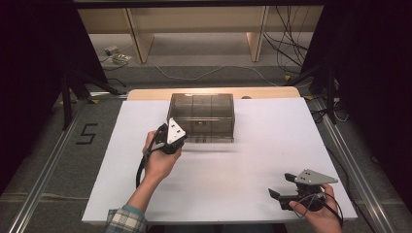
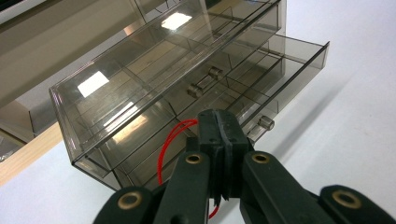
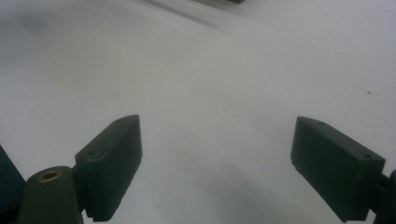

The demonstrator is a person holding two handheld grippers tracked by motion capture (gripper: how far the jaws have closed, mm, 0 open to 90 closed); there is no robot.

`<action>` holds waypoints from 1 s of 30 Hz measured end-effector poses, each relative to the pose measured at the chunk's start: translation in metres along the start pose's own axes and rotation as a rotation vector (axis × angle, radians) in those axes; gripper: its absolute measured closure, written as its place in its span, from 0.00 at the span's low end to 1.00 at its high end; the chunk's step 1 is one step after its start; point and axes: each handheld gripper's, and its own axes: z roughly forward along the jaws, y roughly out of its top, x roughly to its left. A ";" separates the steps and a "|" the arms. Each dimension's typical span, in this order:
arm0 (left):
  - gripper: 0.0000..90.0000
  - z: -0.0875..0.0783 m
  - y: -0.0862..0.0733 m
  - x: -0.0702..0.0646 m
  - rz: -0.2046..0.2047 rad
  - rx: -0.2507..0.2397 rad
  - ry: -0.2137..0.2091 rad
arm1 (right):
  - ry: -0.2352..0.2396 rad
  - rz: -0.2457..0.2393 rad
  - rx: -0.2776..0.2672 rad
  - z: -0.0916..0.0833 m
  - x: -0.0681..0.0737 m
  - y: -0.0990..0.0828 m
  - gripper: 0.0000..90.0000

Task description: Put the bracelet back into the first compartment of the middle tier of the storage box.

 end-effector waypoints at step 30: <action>1.00 0.009 0.002 0.007 0.023 0.021 -0.003 | -0.001 0.000 0.005 0.000 0.000 0.000 0.19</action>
